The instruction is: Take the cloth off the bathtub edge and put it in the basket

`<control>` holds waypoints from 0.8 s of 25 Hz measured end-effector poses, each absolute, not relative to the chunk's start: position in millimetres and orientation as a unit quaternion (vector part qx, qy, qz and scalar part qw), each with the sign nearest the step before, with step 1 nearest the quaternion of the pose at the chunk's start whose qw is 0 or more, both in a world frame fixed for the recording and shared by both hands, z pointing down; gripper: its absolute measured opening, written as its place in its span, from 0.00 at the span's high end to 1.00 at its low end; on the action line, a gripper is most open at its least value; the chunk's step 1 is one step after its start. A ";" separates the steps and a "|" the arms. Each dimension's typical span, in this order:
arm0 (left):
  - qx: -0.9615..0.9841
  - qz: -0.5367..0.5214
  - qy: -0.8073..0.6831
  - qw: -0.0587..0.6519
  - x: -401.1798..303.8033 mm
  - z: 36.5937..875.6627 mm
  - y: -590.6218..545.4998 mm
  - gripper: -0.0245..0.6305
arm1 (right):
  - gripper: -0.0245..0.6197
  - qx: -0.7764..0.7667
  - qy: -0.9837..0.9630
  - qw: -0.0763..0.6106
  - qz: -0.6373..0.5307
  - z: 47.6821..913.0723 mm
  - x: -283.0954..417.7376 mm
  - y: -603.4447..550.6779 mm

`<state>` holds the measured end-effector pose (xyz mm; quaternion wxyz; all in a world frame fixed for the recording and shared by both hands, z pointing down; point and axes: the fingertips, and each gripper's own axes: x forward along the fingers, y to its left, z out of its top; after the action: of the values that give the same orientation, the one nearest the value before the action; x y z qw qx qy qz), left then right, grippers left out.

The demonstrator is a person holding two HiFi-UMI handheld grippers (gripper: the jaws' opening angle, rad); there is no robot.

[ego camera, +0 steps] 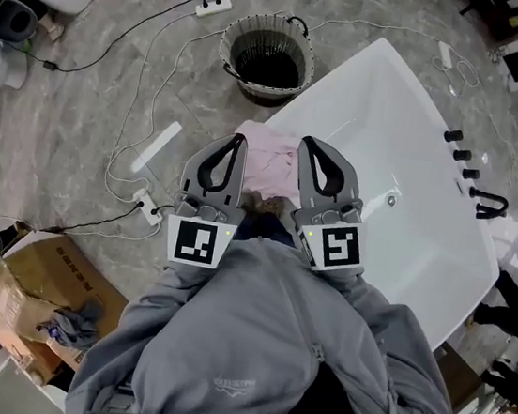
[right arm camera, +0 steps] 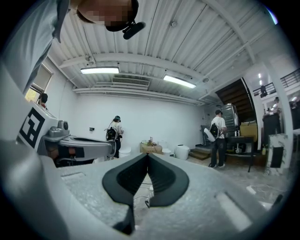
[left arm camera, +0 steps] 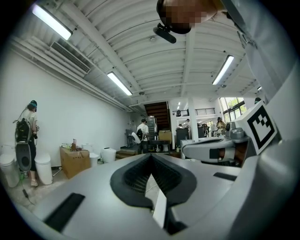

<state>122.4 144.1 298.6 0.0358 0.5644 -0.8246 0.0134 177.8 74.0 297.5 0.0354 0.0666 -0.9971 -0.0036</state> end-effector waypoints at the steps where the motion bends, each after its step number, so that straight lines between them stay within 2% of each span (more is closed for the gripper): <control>1: 0.571 0.012 -0.821 0.032 122.8 298.9 140.6 0.96 | 0.96 0.068 -0.997 0.037 0.000 301.5 177.7 71.4; 14: 0.610 0.071 -0.788 0.052 118.9 370.3 108.1 0.96 | 0.96 0.044 -0.998 0.054 0.003 367.8 167.5 40.8; 20: 0.624 0.079 -0.774 0.077 119.5 425.5 94.3 0.96 | 0.96 0.026 -0.996 0.086 -0.011 419.1 170.9 32.0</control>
<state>119.5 94.3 425.5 0.0767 0.6237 -0.7739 0.0792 170.9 32.0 419.1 0.0861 0.0258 -0.9959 -0.0113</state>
